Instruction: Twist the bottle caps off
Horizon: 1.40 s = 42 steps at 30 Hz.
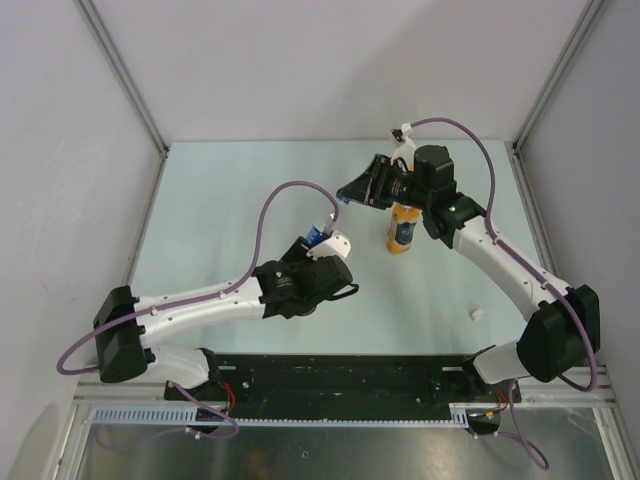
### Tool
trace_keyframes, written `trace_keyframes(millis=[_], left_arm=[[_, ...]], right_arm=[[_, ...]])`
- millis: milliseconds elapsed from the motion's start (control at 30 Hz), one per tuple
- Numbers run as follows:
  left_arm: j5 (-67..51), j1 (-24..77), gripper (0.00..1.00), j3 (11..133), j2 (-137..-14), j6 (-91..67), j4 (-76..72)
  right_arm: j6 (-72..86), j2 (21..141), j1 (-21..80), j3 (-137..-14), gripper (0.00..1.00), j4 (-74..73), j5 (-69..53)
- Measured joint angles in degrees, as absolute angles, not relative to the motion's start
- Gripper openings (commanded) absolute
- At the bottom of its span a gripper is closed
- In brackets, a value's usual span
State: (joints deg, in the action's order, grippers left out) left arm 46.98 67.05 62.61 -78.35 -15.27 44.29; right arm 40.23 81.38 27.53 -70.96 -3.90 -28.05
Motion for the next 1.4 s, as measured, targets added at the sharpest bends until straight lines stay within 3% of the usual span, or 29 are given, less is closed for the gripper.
trace_keyframes(millis=[67, 167, 333, 533, 900, 1067, 1300, 1400], left_arm=[[47.6, 67.1, 0.23, 62.7, -78.3, -15.3, 44.3], [47.9, 67.3, 0.23, 63.1, -78.3, -15.1, 44.2], [47.9, 67.8, 0.23, 63.1, -78.6, -15.0, 44.2], [47.8, 67.9, 0.23, 63.1, -79.2, -15.0, 44.2], [47.8, 67.9, 0.22, 63.1, -79.1, -15.1, 44.2], [47.8, 67.9, 0.22, 63.1, -78.8, -15.1, 44.3], [47.5, 68.0, 0.22, 63.1, -78.7, -15.2, 44.3], [47.4, 68.0, 0.22, 63.1, -78.6, -15.5, 44.3]], right_arm=[[40.7, 81.4, 27.3, -71.0, 0.45, -3.1, -28.9], [42.0, 81.5, 26.9, -71.0, 0.53, -1.1, -30.3], [43.4, 81.8, 26.7, -71.0, 0.55, 1.4, -31.3], [44.2, 82.1, 26.7, -71.0, 0.45, 2.0, -31.5], [43.0, 82.1, 26.4, -71.0, 0.68, 0.6, -31.5], [41.8, 82.1, 26.4, -71.0, 0.57, -1.4, -31.3], [41.5, 82.1, 26.4, -70.9, 0.34, -2.8, -31.4], [41.9, 82.1, 26.4, -70.8, 0.19, -2.6, -31.4]])
